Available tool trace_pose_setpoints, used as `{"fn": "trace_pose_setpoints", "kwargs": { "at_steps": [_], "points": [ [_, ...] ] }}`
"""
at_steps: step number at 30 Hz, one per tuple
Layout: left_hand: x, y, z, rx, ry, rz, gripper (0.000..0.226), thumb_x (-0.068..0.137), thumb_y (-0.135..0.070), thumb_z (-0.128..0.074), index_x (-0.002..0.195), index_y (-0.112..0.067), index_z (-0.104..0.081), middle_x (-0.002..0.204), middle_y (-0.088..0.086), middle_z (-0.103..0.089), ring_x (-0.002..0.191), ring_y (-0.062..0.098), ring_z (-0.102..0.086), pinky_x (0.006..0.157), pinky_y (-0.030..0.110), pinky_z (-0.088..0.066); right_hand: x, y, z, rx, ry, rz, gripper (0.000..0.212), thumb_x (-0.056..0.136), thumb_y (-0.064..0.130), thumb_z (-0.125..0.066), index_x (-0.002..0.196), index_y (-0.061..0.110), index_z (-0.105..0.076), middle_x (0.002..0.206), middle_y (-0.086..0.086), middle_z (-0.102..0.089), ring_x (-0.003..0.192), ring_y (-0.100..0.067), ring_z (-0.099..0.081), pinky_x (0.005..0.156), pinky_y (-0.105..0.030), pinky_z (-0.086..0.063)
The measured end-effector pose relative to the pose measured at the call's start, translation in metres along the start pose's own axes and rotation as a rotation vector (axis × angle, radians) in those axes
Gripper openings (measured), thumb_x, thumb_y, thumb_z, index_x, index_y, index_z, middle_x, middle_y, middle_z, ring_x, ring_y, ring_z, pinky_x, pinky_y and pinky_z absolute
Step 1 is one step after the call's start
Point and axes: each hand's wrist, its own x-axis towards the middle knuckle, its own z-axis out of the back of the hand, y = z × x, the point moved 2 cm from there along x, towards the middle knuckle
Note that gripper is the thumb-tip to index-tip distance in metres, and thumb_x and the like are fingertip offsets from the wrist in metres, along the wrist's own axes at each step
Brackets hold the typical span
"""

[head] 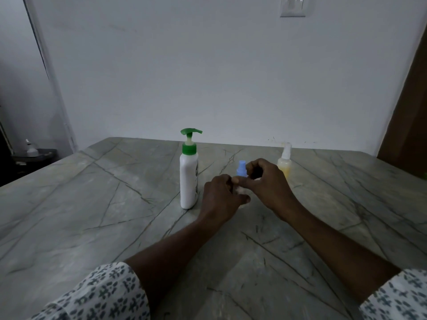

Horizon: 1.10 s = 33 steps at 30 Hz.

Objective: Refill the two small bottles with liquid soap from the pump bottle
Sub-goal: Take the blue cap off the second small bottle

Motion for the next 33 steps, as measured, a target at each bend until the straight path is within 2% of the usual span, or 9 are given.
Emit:
{"fn": "trace_pose_setpoints", "kwargs": {
  "at_steps": [2,5,8,11,14,18,25,29,33],
  "points": [
    [0.0,-0.001,0.0,0.009,-0.006,0.005,0.038,0.07,-0.026,-0.087,0.068,-0.022,-0.05,0.062,-0.009,-0.052,0.053,0.002,-0.046,0.048,0.015,-0.029,-0.002,-0.001,-0.002,0.011,0.016,-0.027,0.027,0.078,0.031,-0.077,0.081,0.009,-0.061,0.073,-0.001,-0.06,0.065,-0.012,-0.054,0.065,-0.028,-0.046],
    [0.0,-0.001,0.0,0.0,-0.006,0.013,0.037,0.07,-0.027,-0.088,0.069,-0.023,-0.051,0.068,-0.007,-0.058,0.059,0.005,-0.052,0.053,0.02,-0.034,-0.002,-0.002,0.0,0.122,0.083,-0.067,0.016,0.089,0.021,-0.066,0.104,0.013,-0.068,0.1,-0.001,-0.07,0.092,-0.013,-0.064,0.086,-0.033,-0.052],
    [-0.001,0.0,-0.001,-0.006,0.002,0.007,0.033,0.07,-0.026,-0.088,0.072,-0.022,-0.055,0.069,-0.007,-0.059,0.061,0.005,-0.054,0.056,0.021,-0.037,-0.005,-0.002,-0.001,0.226,0.132,-0.152,0.034,0.091,0.021,-0.062,0.125,0.018,-0.06,0.12,0.001,-0.065,0.107,-0.013,-0.061,0.09,-0.03,-0.052],
    [0.0,0.001,0.0,-0.01,-0.002,-0.008,0.028,0.071,-0.026,-0.087,0.077,-0.017,-0.061,0.064,-0.009,-0.058,0.056,0.002,-0.052,0.052,0.016,-0.034,-0.007,-0.006,-0.004,0.133,0.093,-0.149,0.036,0.081,0.039,-0.073,0.107,0.016,-0.064,0.105,-0.002,-0.069,0.096,-0.019,-0.066,0.083,-0.04,-0.057],
    [-0.001,0.0,0.0,-0.008,-0.009,0.012,0.035,0.07,-0.025,-0.087,0.069,-0.02,-0.053,0.063,-0.007,-0.056,0.054,0.004,-0.049,0.05,0.017,-0.032,-0.006,-0.004,-0.005,0.113,0.067,-0.079,0.025,0.086,0.033,-0.069,0.101,0.014,-0.065,0.1,-0.002,-0.07,0.095,-0.019,-0.066,0.088,-0.042,-0.054],
    [-0.001,-0.001,0.0,-0.009,0.004,0.027,0.032,0.07,-0.027,-0.088,0.08,-0.018,-0.059,0.074,-0.004,-0.063,0.062,0.007,-0.054,0.054,0.019,-0.036,0.0,0.009,0.003,0.188,0.008,-0.039,0.018,0.09,0.028,-0.066,0.105,0.019,-0.067,0.1,0.001,-0.071,0.095,-0.017,-0.066,0.091,-0.042,-0.054],
    [-0.001,0.001,0.001,-0.028,0.008,0.025,0.034,0.069,-0.029,-0.089,0.09,-0.016,-0.066,0.076,-0.007,-0.062,0.062,0.002,-0.053,0.055,0.017,-0.038,0.031,0.041,0.049,0.476,-0.199,0.023,0.008,0.089,0.01,-0.064,0.091,0.008,-0.071,0.085,-0.01,-0.071,0.078,-0.025,-0.069,0.082,-0.042,-0.059],
    [0.0,0.001,0.002,-0.006,-0.003,0.023,0.035,0.068,-0.031,-0.09,0.086,-0.015,-0.065,0.075,-0.008,-0.062,0.062,0.002,-0.053,0.055,0.018,-0.037,0.054,0.029,0.069,0.128,-0.232,0.128,0.017,0.087,0.017,-0.066,0.091,0.002,-0.072,0.08,-0.017,-0.072,0.075,-0.029,-0.071,0.078,-0.047,-0.058],
    [0.001,0.0,0.001,-0.006,0.011,0.026,0.036,0.068,-0.03,-0.09,0.074,-0.023,-0.055,0.087,-0.004,-0.069,0.066,0.004,-0.055,0.055,0.018,-0.038,0.056,-0.008,0.052,-0.444,-0.031,0.252,0.033,0.094,0.032,-0.059,0.083,0.003,-0.07,0.076,-0.015,-0.069,0.069,-0.03,-0.063,0.063,-0.034,-0.042]
  ]
}}
